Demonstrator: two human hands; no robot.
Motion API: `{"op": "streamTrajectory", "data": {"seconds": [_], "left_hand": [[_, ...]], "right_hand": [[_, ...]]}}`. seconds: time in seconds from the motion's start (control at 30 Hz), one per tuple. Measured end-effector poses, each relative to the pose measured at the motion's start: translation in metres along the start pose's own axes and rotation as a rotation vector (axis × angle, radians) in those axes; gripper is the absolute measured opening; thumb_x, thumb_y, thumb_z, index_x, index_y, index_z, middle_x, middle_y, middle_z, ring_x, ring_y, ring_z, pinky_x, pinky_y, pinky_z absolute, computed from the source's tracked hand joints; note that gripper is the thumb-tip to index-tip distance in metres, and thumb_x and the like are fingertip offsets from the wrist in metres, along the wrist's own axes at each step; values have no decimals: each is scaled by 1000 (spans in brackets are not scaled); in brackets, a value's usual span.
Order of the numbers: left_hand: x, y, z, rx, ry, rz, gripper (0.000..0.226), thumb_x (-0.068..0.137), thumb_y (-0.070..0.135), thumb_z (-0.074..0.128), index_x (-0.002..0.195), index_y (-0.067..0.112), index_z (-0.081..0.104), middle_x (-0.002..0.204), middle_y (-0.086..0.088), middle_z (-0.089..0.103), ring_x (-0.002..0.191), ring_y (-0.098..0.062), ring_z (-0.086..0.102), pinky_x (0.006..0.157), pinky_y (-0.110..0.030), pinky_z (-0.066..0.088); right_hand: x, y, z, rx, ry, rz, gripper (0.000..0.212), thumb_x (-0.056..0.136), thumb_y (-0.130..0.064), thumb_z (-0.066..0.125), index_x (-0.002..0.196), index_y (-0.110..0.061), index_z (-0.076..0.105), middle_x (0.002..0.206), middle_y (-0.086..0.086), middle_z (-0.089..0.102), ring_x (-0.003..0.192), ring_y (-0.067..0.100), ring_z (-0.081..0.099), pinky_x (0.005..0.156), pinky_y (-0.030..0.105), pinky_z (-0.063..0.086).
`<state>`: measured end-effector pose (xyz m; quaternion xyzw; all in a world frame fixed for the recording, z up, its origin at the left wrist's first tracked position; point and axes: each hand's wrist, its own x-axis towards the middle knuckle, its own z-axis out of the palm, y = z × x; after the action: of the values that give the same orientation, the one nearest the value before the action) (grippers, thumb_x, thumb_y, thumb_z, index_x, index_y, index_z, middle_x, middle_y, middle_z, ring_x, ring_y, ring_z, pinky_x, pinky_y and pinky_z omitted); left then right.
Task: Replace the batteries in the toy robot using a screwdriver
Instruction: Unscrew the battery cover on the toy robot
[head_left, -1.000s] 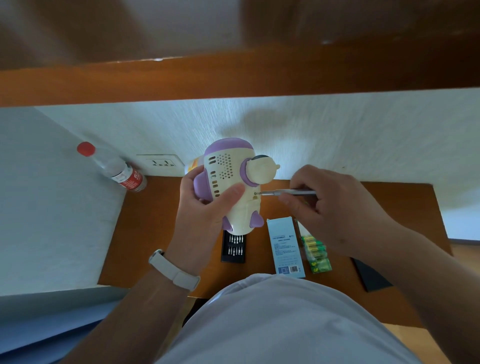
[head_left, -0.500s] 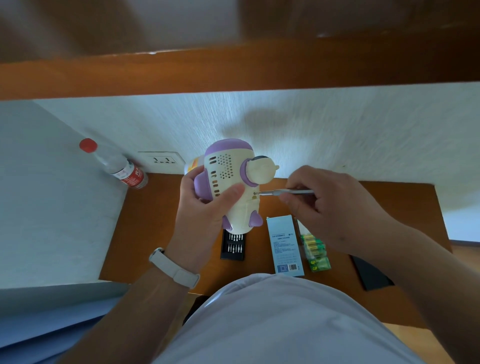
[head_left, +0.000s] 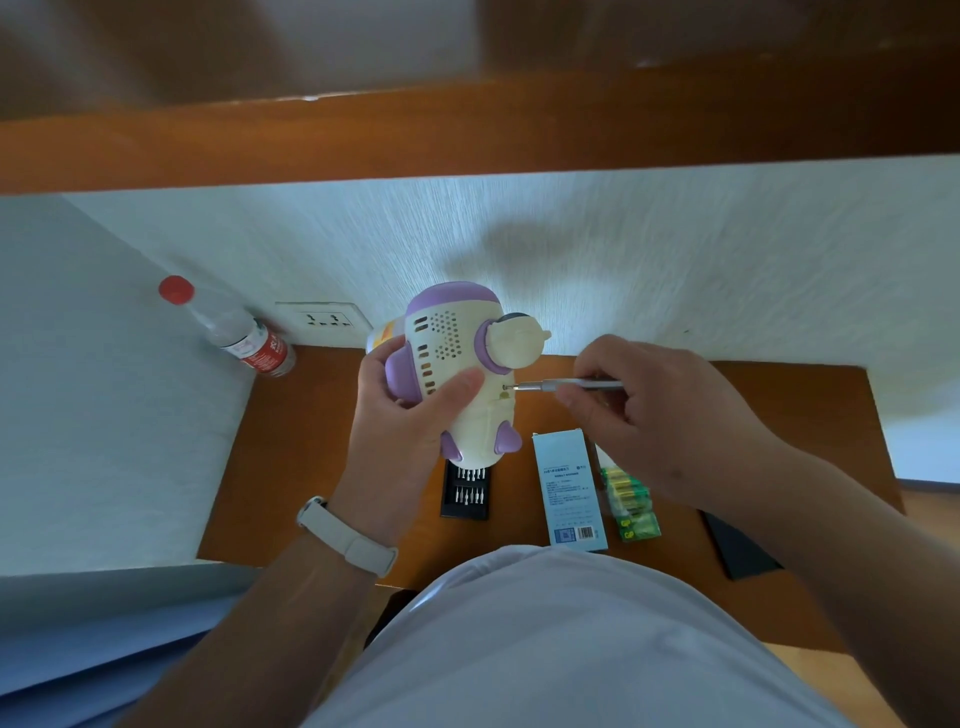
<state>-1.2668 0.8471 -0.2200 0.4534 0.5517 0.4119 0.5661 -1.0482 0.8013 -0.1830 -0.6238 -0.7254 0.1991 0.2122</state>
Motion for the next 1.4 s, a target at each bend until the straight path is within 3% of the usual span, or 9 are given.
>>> {"op": "streamTrajectory", "data": {"seconds": [0.1, 0.37, 0.5, 0.63, 0.7, 0.83, 1.0, 1.2, 1.4], "left_hand": [[-1, -1, -1, -2, -5, 0, 72, 60, 40, 84, 122, 32, 47, 94, 16, 71, 97, -10, 72, 67, -26, 60], [-6, -1, -9, -29, 4, -2, 74, 59, 42, 83, 123, 31, 46, 91, 18, 71, 93, -5, 72, 64, -23, 59], [-9, 0, -19, -39, 16, -10, 77, 60, 43, 80, 126, 30, 44, 89, 21, 69, 91, 0, 70, 63, -21, 58], [-11, -4, -36, -60, 46, -35, 73, 60, 44, 81, 123, 33, 45, 89, 20, 70, 92, -1, 71, 65, -21, 58], [-12, -7, -47, -74, 65, -41, 71, 60, 44, 81, 121, 34, 46, 89, 21, 70, 91, 1, 70, 65, -20, 58], [-13, -12, -71, -56, 115, -66, 89, 57, 53, 79, 135, 29, 42, 99, 15, 67, 93, 2, 69, 65, -19, 58], [-11, -24, -108, 12, 174, -113, 71, 79, 41, 77, 139, 31, 39, 113, 8, 61, 105, -15, 64, 65, -19, 58], [-6, -31, -149, 116, 190, -150, 85, 71, 55, 75, 143, 28, 38, 127, -1, 59, 116, -24, 61, 84, -36, 62], [-1, -35, -185, 63, 150, -169, 83, 75, 49, 77, 145, 23, 40, 132, -6, 59, 120, -29, 60, 95, -53, 57]], "right_hand": [[-2, -3, 1, 24, -13, 9, 18, 89, -51, 41, 89, -34, 46, 60, -12, 49, 51, 9, 49, 48, 17, 31], [-8, -8, 9, -1, 47, -12, 33, 92, -43, 42, 80, -19, 62, 67, -7, 51, 58, 15, 51, 49, 26, 37], [-14, -15, 18, 182, 89, 50, 33, 92, -40, 46, 79, -17, 67, 72, -8, 49, 68, 15, 52, 54, 25, 37], [-19, -20, 34, 377, 65, 171, 17, 94, -39, 51, 81, -42, 63, 83, -14, 49, 84, 2, 50, 65, 20, 36], [-19, -21, 44, 421, 41, 214, 20, 96, -34, 56, 83, -48, 61, 84, -12, 48, 80, 5, 50, 65, 19, 35], [-17, -25, 67, 442, -35, 299, 19, 98, -36, 53, 91, -32, 70, 74, -6, 54, 65, 3, 52, 58, 19, 38], [-6, -35, 106, 396, -145, 381, 28, 98, -39, 52, 75, -27, 62, 54, -9, 54, 46, -1, 48, 43, 12, 38], [15, -42, 160, 316, -277, 444, 25, 97, -33, 57, 74, -25, 62, 62, -6, 60, 43, 2, 47, 42, 15, 33], [45, -45, 220, 178, -384, 560, 23, 97, -40, 59, 78, -27, 58, 76, -4, 62, 63, 8, 60, 45, 15, 37]]}}
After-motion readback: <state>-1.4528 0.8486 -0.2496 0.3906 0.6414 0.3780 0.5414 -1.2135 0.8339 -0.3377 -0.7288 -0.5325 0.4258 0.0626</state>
